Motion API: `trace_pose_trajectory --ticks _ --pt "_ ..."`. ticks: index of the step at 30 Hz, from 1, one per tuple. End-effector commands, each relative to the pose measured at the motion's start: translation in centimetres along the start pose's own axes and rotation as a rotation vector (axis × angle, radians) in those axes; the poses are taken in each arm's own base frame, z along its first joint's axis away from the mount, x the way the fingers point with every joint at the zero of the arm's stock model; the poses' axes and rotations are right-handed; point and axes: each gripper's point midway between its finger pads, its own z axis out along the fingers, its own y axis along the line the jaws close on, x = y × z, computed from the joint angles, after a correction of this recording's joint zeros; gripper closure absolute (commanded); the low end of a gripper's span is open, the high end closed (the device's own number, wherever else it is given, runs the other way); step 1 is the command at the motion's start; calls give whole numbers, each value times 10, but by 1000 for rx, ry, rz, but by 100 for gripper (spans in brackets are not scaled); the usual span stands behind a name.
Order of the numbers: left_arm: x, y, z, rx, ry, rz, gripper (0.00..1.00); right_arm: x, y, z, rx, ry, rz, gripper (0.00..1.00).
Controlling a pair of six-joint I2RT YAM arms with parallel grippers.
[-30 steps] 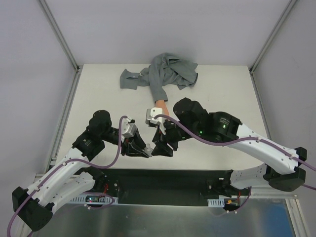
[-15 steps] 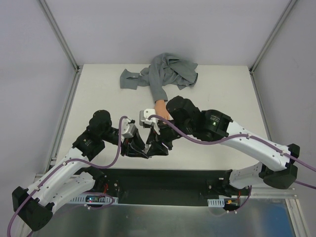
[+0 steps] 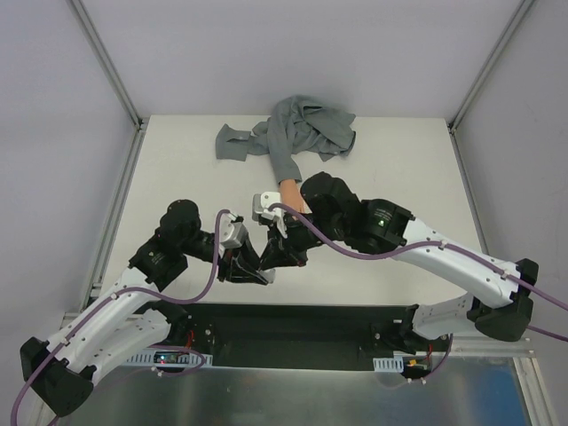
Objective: Paint the nails
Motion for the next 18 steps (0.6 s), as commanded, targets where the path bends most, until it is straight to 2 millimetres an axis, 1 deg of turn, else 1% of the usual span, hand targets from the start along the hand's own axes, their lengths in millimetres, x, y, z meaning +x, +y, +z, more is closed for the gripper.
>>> trace_pose_trajectory --ticks 1,2,3,4,5,6,7,8,9,10,11,12,13,14,15,16,17,18 --pt "-39 28 -7 -216 -71 140 100 5 1 0 60 -49 17 100" --pt "-42 33 -9 -251 -84 127 100 22 -4 7 93 -30 38 100" --pt "-48 43 -13 -325 -100 133 100 14 -8 8 139 -83 52 100" --pt "-52 49 -16 -368 -109 140 100 12 -19 1 250 -119 62 100" --pt "-56 52 -19 -406 -130 109 100 14 -27 0 330 -143 93 99" --pt "-62 55 -24 -451 -149 121 100 22 -39 1 448 -167 159 99" --pt "-67 63 -31 -525 -169 121 100 24 -59 -16 727 -206 190 100" --pt "-73 65 -35 -557 -197 124 100 31 -69 -28 928 -226 252 100" --pt "-78 63 -37 -571 -212 140 100 34 -70 -43 1083 -249 336 100" --pt "-81 63 -38 -575 -221 152 100 24 -62 -40 1135 -314 395 99" --pt "-83 61 -37 -565 -219 166 100 23 -60 -42 1197 -312 419 100" --pt "-86 62 -37 -558 -217 174 100 37 -63 -30 1274 -202 360 100" --pt "-87 62 -35 -552 -211 175 100 17 -61 -33 1289 -263 413 100" --pt "-85 64 -33 -542 -202 169 100 18 -61 -32 1302 -251 415 100" --pt "-83 64 -32 -530 -196 166 100 12 -60 -31 1288 -279 429 100" --pt "-81 62 -30 -516 -189 167 100 20 -60 -25 1268 -260 420 100" --pt "-79 58 -28 -484 -181 179 100 18 -59 -26 1251 -258 404 100" --pt "-73 57 -26 -474 -171 174 100 8 -58 -28 1223 -312 424 99"
